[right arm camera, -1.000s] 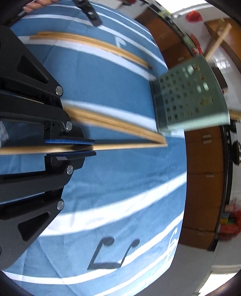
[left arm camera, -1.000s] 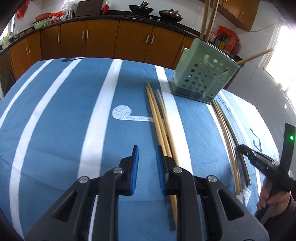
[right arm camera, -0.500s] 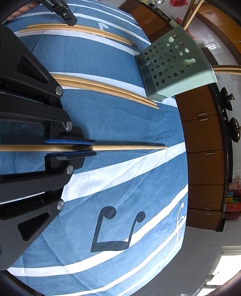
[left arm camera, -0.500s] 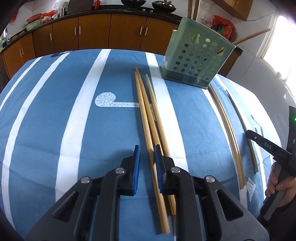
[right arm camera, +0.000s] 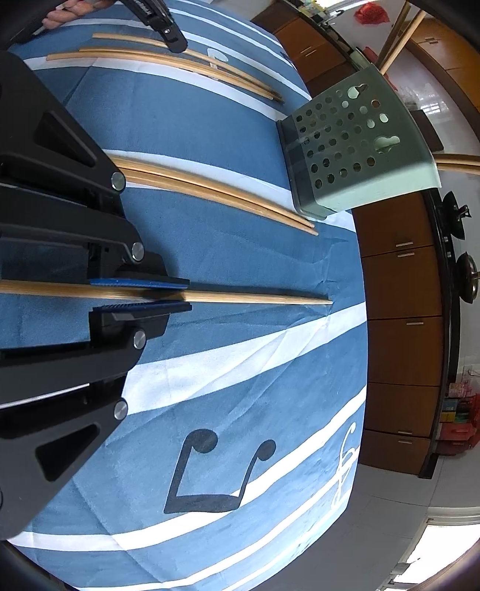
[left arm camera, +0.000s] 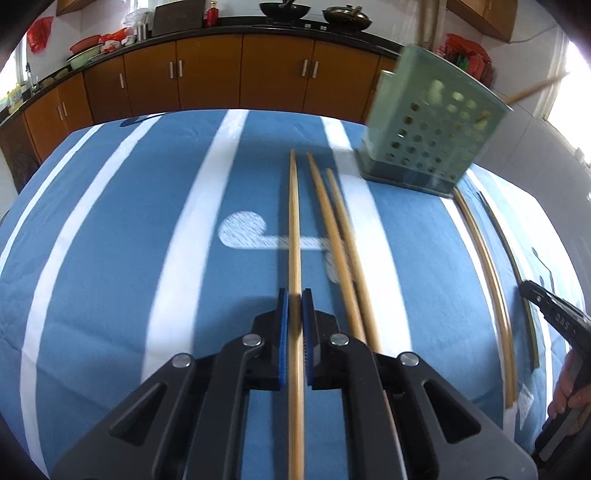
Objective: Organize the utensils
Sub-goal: 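Grasp a third chopstick with the right gripper while the left gripper grasps one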
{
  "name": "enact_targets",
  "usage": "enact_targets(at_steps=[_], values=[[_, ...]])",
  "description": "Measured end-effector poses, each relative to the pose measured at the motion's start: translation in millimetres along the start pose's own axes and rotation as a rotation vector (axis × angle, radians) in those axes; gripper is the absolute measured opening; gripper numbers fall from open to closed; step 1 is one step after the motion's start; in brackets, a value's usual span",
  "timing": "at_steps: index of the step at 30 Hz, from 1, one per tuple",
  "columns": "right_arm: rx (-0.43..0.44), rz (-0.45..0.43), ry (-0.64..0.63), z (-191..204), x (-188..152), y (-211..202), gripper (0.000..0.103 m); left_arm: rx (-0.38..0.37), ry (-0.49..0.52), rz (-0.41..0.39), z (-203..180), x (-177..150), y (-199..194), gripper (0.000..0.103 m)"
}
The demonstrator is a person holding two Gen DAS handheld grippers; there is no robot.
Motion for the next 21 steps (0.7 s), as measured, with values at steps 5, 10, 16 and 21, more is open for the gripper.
enact_targets(at_steps=[5, 10, 16, 21], values=[[0.003, -0.014, 0.007, 0.0, 6.9, 4.5, 0.007, 0.008, -0.03, -0.005, 22.4, 15.6, 6.1, 0.009], [-0.007, -0.034, -0.009, 1.0, 6.7, 4.7, 0.008, 0.007, -0.005, -0.044, 22.6, 14.3, 5.3, 0.01], [0.009, -0.033, 0.003, -0.6, 7.3, 4.8, 0.008, -0.018, -0.025, -0.045, 23.9, 14.7, 5.0, 0.01], [0.016, -0.032, 0.008, -0.5, 7.3, 4.9, 0.008, -0.02, -0.026, -0.045, 24.6, 14.6, 4.9, 0.01]])
Point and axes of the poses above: each gripper's, at about its wrist camera, not at the fingertips, and y roughly the way its jaws point, z to its left, x to its top, the point moved 9 cm from there along y, roughly the way its jaws point, and after that the axes turned 4 degrees about z, right-handed, at the moved point
